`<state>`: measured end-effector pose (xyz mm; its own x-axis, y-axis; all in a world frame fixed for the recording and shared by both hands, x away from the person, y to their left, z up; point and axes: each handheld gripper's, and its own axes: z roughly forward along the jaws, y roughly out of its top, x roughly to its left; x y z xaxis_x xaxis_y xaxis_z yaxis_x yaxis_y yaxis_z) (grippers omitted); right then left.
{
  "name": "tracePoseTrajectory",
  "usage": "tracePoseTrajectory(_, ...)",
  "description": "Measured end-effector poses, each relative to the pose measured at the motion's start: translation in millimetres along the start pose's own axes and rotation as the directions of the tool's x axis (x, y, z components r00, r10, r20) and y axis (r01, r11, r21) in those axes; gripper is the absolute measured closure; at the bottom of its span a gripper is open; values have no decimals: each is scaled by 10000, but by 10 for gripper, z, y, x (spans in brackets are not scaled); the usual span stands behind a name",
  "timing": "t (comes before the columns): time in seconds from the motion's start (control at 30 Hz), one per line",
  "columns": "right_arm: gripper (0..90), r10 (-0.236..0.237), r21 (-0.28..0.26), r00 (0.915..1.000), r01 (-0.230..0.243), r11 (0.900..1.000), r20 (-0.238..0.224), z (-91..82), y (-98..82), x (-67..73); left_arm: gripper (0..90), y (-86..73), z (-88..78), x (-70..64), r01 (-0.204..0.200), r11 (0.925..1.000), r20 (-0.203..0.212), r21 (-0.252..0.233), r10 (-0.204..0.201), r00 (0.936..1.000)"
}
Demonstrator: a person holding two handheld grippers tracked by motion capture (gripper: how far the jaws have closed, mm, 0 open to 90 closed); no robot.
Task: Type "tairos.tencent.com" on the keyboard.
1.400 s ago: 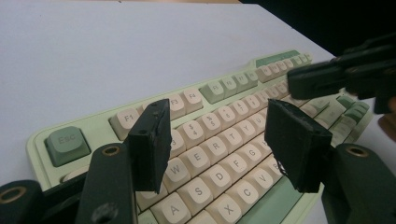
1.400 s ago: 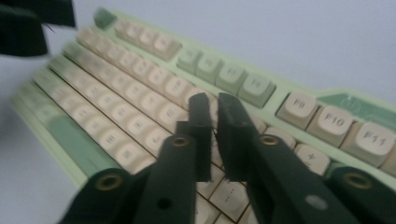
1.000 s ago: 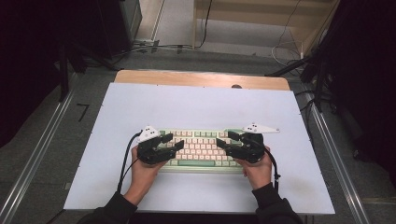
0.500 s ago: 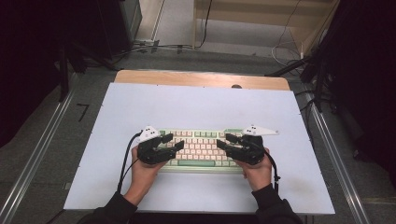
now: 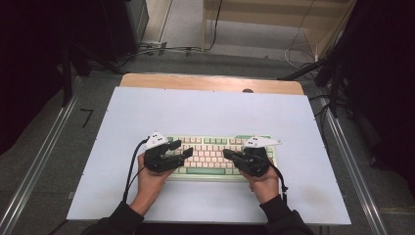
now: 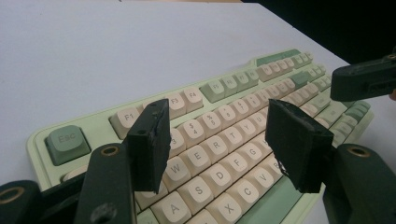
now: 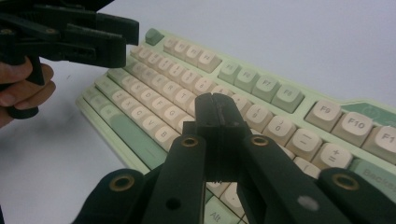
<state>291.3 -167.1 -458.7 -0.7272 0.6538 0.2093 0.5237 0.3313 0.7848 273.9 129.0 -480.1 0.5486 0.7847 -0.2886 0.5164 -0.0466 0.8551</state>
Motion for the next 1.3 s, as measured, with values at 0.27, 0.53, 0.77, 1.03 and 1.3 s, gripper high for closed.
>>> tracePoseTrajectory(0.27, 875, -257, 359, 9997, 258, 9990, -14, 114, -40, 59, 412, -1, 2, 1, -24, 10000, -10, 30, 24, 10000)
tracePoseTrajectory(0.53, 875, -463, 806, 9989, 459, 9957, 29, 231, -86, 103, 412, -3, 5, -2, -28, 10000, -1, 31, 28, 10000)
tracePoseTrajectory(0.77, 875, -533, 1040, 9985, 521, 9932, 80, 288, -112, 110, 412, -3, 5, -2, -17, 10000, 12, 39, 17, 10000)
tracePoseTrajectory(1.03, 874, -663, 1320, 9977, 642, 9892, 122, 341, -142, 103, 412, -3, 1, -3, 3, 10000, 10, 26, -3, 10000)
tracePoseTrajectory(1.3, 523, -9, -212, 10000, 8, 9998, -48, 39, -20, 13, 411, -3, 2, -1, 3, 10000, 8, 27, -3, 10000)
